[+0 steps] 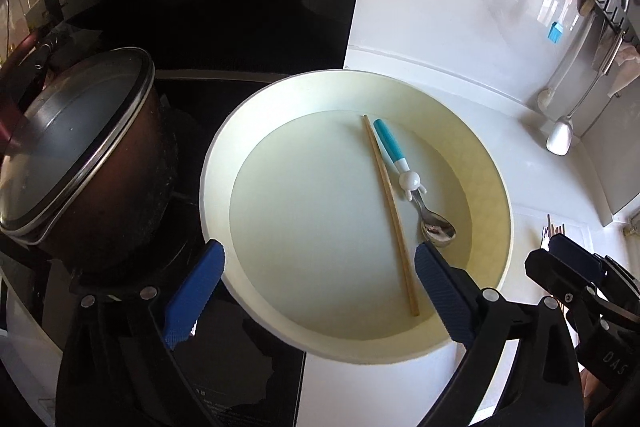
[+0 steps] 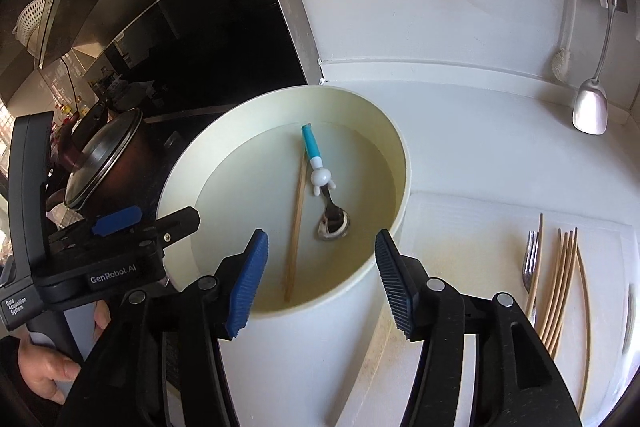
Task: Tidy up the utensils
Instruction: 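Move both grippers back from the basin to the cutting board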
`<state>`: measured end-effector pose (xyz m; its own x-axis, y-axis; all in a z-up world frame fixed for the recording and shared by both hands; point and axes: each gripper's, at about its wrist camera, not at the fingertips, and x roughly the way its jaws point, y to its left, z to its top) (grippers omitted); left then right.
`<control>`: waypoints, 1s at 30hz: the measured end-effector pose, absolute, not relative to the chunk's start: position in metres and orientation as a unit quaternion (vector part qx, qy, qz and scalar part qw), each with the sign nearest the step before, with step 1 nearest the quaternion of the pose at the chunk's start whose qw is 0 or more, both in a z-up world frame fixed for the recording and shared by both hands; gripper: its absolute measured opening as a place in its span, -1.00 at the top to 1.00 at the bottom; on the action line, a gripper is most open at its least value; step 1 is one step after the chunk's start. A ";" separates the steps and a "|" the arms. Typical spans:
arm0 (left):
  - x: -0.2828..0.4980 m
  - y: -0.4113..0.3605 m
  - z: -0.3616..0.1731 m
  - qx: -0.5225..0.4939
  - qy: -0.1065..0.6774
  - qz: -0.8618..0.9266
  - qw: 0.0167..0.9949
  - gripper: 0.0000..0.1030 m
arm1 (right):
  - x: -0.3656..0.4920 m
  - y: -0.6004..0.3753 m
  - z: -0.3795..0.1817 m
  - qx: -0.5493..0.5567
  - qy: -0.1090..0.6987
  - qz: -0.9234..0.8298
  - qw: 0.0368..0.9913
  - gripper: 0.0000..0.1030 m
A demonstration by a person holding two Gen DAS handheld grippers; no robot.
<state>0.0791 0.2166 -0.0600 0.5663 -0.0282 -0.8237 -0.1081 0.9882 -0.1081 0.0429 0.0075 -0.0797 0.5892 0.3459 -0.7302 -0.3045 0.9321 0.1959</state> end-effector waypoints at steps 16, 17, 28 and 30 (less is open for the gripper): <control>0.009 0.131 -0.034 -0.062 0.454 0.015 0.889 -0.85 | -0.037 -0.086 -0.065 0.046 0.414 0.163 0.895 -0.04; 0.006 0.125 -0.033 -0.060 0.453 0.012 0.889 -0.85 | -0.041 -0.094 -0.064 0.048 0.414 0.161 0.895 -0.04; -0.024 0.044 -0.022 -0.038 0.447 -0.015 0.893 -0.88 | -0.078 -0.180 -0.069 0.081 0.405 0.137 0.900 -0.10; -0.026 0.031 -0.026 -0.038 0.454 -0.019 0.890 -0.88 | -0.082 -0.195 -0.073 0.090 0.407 0.129 0.900 -0.11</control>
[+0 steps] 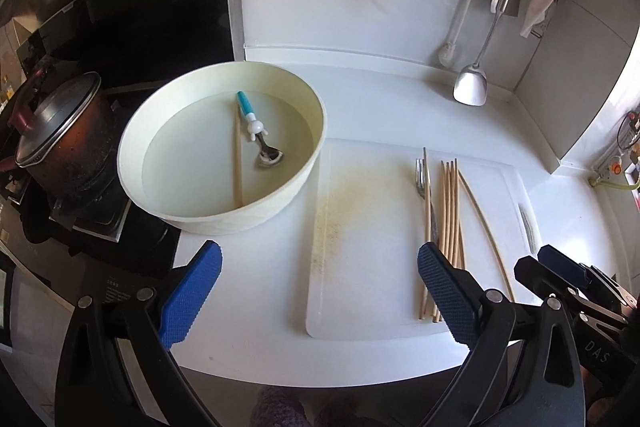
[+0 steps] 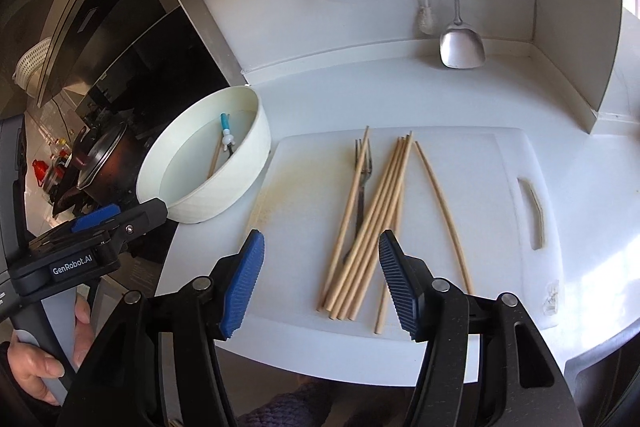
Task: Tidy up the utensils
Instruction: 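Move both grippers back from the basin to the cutting board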
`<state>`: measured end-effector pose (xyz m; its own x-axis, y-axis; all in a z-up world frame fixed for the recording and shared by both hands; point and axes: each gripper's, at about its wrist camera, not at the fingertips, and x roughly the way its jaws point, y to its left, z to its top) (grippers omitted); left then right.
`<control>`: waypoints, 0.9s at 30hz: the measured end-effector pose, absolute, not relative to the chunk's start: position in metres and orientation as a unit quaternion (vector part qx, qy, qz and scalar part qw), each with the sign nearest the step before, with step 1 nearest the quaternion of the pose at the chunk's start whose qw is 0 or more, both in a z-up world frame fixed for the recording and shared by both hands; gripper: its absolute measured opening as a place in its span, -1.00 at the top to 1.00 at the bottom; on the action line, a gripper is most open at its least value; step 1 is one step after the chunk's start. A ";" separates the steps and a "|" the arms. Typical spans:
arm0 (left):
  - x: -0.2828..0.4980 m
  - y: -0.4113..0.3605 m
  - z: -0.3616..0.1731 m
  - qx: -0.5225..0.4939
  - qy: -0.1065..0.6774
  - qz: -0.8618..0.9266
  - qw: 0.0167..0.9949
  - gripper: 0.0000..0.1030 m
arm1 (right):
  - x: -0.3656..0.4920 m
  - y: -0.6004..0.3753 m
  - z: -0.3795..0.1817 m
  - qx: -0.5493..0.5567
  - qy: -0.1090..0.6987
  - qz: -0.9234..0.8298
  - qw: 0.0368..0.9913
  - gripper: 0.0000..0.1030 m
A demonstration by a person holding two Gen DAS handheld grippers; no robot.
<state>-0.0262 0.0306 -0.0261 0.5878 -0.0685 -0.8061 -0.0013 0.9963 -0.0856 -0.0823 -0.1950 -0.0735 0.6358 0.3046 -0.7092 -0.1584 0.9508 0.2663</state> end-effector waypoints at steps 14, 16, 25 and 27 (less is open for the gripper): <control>-0.006 -0.024 -0.062 -0.013 0.466 -0.092 0.880 -0.88 | -0.087 -0.242 -0.101 0.098 0.400 0.039 0.911 -0.12; 0.001 -0.029 -0.069 -0.003 0.472 -0.106 0.875 -0.88 | -0.083 -0.247 -0.105 0.109 0.399 0.025 0.910 -0.12; 0.032 -0.047 -0.105 -0.002 0.479 -0.117 0.870 -0.88 | -0.056 -0.255 -0.125 0.102 0.411 -0.017 0.906 -0.12; 0.038 -0.051 -0.113 -0.004 0.481 -0.112 0.869 -0.88 | -0.049 -0.257 -0.131 0.105 0.415 -0.017 0.904 -0.12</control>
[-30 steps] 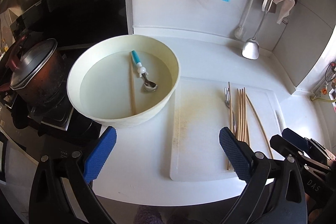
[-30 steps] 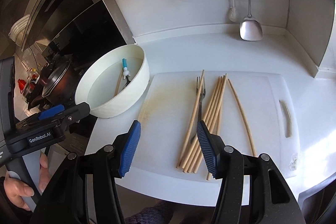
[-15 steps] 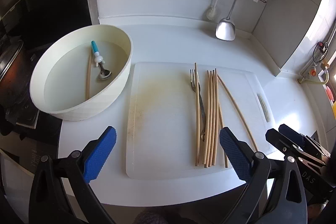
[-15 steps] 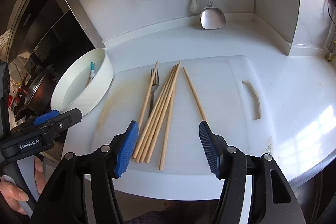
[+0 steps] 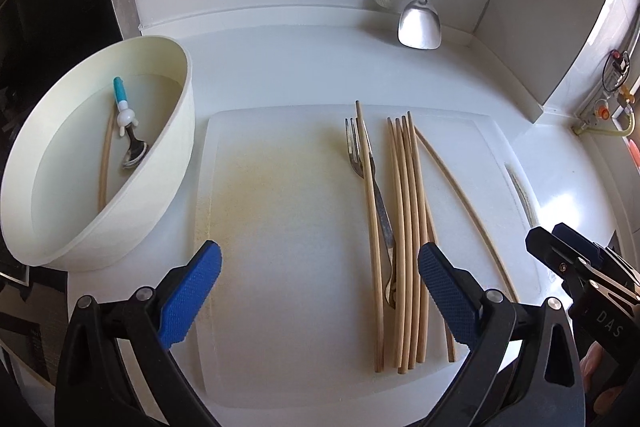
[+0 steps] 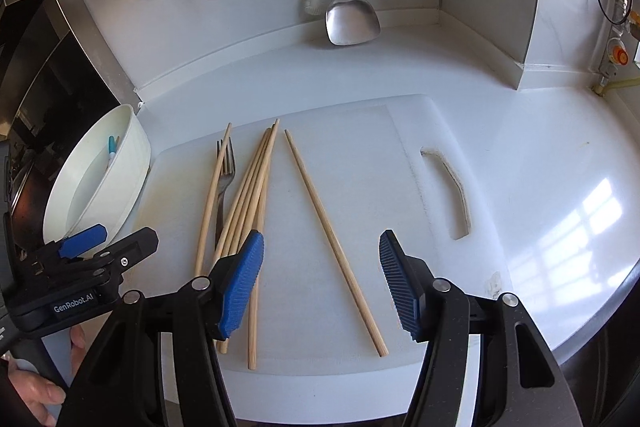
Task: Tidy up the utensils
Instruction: 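Move both grippers back from the basin to the cutting board, then close the left gripper on a wooden chopstick while the right gripper grasps another chopstick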
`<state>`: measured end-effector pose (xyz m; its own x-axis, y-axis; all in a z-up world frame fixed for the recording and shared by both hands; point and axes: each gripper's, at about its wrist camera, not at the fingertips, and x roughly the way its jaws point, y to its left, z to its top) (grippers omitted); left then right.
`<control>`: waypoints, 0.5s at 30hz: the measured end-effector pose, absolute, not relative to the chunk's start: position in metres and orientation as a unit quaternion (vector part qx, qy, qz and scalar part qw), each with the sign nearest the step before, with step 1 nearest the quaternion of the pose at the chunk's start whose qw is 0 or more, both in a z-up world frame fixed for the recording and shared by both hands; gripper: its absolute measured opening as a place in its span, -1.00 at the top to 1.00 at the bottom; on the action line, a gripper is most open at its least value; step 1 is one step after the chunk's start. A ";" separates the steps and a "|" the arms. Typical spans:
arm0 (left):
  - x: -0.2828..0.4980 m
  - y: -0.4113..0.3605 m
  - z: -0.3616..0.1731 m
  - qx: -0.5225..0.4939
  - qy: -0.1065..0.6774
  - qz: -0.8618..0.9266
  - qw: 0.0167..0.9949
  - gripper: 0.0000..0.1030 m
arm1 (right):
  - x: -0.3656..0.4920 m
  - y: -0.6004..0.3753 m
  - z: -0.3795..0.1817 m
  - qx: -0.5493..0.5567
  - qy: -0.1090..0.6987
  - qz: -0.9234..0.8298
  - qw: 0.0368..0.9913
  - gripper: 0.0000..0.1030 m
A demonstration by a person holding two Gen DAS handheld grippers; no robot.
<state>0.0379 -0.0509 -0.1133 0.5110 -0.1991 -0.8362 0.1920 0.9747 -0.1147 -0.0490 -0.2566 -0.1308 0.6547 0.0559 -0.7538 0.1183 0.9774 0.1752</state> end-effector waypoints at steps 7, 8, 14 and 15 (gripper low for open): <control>0.056 -0.063 -0.145 -0.020 0.479 -0.086 0.874 -0.88 | -0.025 -0.261 -0.162 0.085 0.422 0.001 0.903 -0.12; 0.057 -0.065 -0.149 -0.021 0.478 -0.081 0.874 -0.88 | -0.022 -0.262 -0.166 0.083 0.421 0.004 0.903 -0.12; 0.056 -0.072 -0.156 -0.002 0.455 -0.054 0.889 -0.88 | -0.012 -0.265 -0.176 0.069 0.409 0.013 0.910 -0.12; 0.055 -0.072 -0.158 0.002 0.452 -0.050 0.891 -0.88 | -0.011 -0.265 -0.178 0.067 0.409 0.015 0.910 -0.12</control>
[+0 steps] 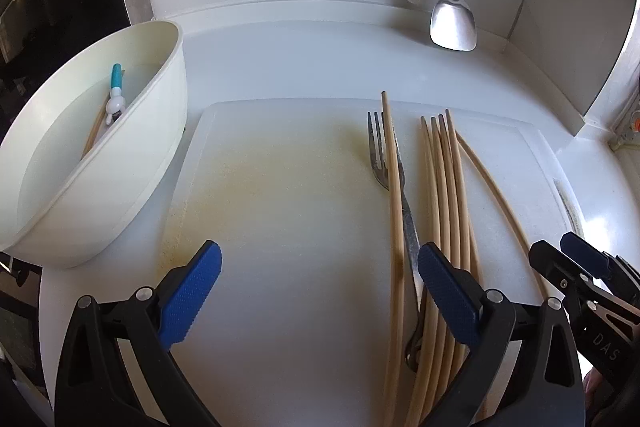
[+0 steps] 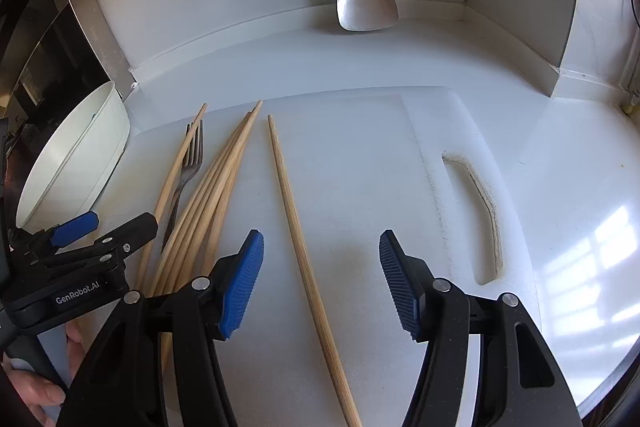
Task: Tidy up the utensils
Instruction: 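Close the left gripper on a wooden chopstick while the right gripper grasps another chopstick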
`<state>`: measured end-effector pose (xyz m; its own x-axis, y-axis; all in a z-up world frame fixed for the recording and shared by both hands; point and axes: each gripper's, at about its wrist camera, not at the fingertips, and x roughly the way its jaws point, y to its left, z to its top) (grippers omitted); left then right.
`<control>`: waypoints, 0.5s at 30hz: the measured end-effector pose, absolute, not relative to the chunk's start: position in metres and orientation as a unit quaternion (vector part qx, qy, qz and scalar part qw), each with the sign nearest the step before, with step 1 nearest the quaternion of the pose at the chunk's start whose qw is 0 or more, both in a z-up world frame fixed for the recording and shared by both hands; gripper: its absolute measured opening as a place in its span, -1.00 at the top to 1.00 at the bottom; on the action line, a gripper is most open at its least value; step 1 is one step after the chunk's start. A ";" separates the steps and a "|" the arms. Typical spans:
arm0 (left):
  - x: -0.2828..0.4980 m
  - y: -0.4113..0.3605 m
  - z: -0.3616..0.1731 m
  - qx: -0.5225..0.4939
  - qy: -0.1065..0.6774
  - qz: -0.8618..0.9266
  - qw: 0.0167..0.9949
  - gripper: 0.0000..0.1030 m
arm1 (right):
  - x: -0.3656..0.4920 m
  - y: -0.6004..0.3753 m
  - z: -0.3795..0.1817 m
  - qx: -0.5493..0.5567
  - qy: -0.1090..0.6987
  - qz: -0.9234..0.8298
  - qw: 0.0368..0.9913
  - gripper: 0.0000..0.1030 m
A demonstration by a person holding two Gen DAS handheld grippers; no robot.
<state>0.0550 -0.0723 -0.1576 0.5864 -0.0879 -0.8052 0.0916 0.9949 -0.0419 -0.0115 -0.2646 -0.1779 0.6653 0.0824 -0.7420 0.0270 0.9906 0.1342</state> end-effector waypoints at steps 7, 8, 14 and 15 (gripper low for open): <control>0.061 -0.068 -0.168 0.018 0.455 -0.030 0.890 -0.90 | -0.005 -0.262 -0.181 0.057 0.409 0.028 0.910 -0.12; 0.061 -0.067 -0.167 0.020 0.451 -0.023 0.892 -0.89 | -0.004 -0.262 -0.181 0.057 0.409 0.029 0.910 -0.12; 0.069 -0.062 -0.169 0.000 0.455 -0.026 0.890 -0.90 | -0.001 -0.261 -0.181 0.047 0.406 0.028 0.912 -0.12; 0.070 -0.063 -0.170 0.002 0.453 -0.025 0.891 -0.90 | 0.000 -0.261 -0.182 0.044 0.405 0.028 0.913 -0.12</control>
